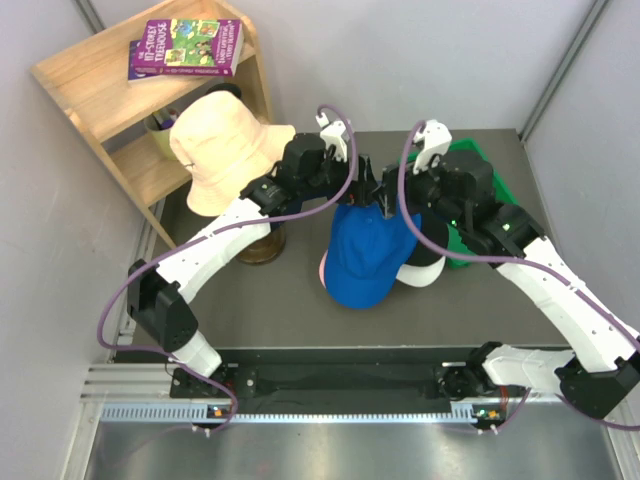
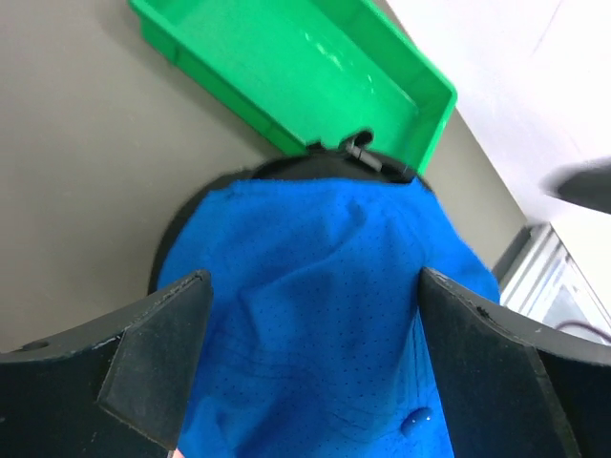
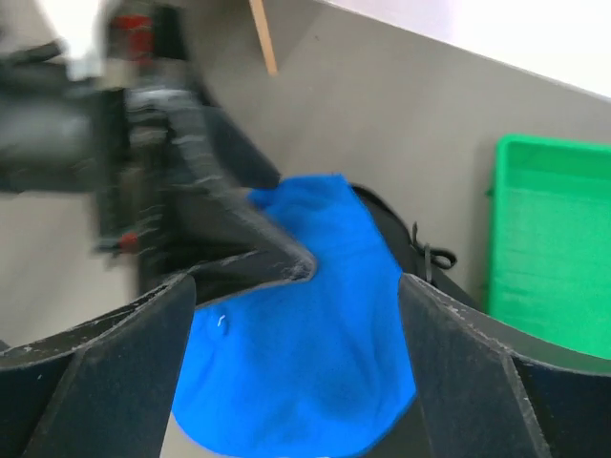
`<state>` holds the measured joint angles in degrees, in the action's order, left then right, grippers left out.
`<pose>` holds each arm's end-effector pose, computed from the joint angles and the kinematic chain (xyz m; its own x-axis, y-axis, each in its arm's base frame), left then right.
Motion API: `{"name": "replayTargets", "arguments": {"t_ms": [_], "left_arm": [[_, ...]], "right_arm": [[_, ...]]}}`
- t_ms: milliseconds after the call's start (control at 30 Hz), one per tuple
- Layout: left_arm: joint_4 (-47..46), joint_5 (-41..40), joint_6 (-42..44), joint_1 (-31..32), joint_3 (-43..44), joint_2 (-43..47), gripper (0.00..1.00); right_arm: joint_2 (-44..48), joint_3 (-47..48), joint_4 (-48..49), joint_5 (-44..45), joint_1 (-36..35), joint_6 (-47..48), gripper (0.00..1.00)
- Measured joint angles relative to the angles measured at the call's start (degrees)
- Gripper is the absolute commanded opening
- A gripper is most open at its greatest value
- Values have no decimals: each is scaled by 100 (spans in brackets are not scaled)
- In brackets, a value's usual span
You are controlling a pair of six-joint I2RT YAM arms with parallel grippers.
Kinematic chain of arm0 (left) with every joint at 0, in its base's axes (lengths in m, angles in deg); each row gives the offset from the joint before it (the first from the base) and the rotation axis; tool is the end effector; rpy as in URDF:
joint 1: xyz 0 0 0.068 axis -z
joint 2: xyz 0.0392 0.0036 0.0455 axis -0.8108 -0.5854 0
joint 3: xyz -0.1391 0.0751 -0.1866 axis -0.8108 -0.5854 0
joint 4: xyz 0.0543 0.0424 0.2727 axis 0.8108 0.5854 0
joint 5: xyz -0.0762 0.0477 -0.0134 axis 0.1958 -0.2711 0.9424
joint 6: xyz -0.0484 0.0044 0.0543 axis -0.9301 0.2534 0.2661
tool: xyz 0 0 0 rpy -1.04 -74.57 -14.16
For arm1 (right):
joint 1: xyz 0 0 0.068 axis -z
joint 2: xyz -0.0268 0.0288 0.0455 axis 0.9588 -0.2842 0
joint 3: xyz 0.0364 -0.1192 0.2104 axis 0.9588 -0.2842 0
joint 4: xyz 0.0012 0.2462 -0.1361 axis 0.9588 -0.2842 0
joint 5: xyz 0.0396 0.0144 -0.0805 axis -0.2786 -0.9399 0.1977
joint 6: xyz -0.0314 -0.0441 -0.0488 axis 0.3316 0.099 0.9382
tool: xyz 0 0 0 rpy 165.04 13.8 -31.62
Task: Stack the hats
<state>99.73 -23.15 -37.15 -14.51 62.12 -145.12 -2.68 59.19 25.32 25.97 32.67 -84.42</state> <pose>0.3165 -0.2815 0.3334 -0.5966 -0.0324 -0.8019 0.5981 0.6483 -0.4712 0.2302 0.1862 0.4057 -0.3079 -0.1292 -0.9426 -0.5028 0.8632 0.0459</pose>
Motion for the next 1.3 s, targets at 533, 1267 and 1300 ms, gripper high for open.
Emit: {"name": "replayTargets", "arguments": {"t_ms": [533, 1267, 1300], "left_arm": [[240, -492, 284, 13, 968, -13, 94], [1604, -5222, 1725, -87, 2345, 1781, 99], [1556, -5462, 1740, -87, 2194, 2011, 99]], "right_arm": [[505, -975, 874, -1528, 1923, -1086, 100], [1985, -2024, 2949, 1016, 2761, -890, 100], [2015, -2059, 3018, 1108, 2761, -857, 100]]}}
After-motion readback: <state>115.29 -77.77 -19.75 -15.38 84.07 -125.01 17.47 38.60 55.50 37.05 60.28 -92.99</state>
